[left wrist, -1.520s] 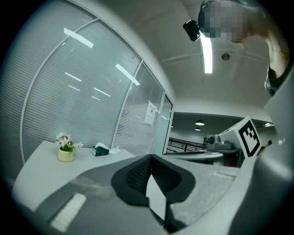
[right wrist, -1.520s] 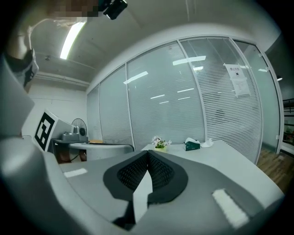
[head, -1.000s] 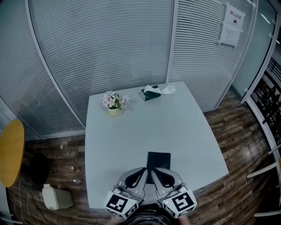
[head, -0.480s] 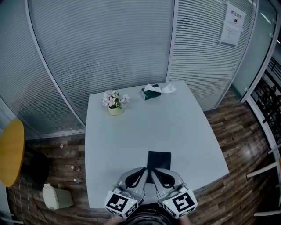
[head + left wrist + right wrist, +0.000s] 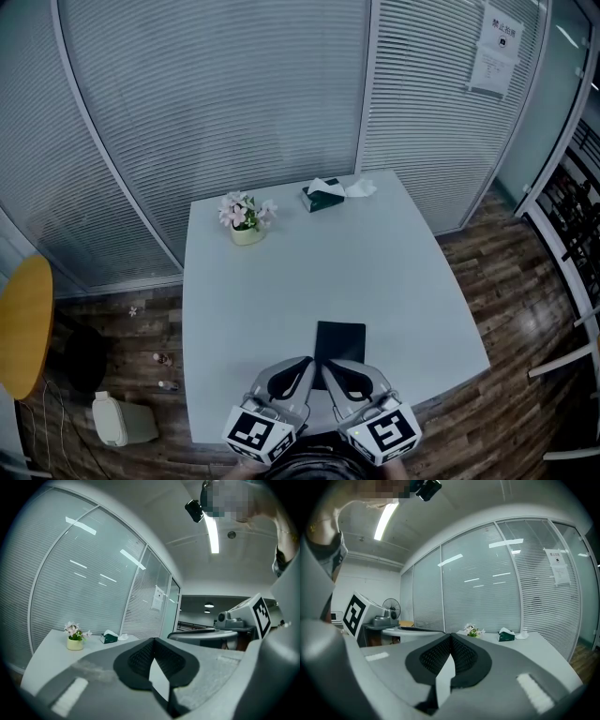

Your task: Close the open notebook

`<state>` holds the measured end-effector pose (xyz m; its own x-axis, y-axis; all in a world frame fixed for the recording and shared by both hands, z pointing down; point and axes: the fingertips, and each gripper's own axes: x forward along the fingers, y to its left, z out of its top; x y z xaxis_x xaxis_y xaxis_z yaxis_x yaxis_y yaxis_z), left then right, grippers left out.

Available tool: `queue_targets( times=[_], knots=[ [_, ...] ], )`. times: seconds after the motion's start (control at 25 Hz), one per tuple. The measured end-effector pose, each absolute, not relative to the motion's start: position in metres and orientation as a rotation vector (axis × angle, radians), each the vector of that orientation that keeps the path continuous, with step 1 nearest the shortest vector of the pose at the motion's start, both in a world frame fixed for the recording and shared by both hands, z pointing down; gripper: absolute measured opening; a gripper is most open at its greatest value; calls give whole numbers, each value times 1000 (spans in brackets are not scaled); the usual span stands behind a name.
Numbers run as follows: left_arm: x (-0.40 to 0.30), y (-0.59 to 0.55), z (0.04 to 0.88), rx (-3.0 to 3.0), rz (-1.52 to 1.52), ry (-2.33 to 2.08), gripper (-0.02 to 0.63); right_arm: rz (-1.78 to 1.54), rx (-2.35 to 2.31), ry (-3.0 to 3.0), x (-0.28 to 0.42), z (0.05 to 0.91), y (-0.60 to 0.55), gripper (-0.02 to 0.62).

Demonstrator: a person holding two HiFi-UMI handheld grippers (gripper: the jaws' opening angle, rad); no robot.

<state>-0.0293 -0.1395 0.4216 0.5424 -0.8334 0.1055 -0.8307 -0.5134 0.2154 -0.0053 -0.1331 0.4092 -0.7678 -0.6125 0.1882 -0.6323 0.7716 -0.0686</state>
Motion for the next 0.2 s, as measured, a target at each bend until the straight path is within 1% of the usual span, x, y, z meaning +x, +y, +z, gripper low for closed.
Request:
queue_targets(
  times=[0.2],
  knots=[
    [-28,-140,422,2552,-20,-1397,5,188,991,-2808,-3,410,-134,-2]
  ],
)
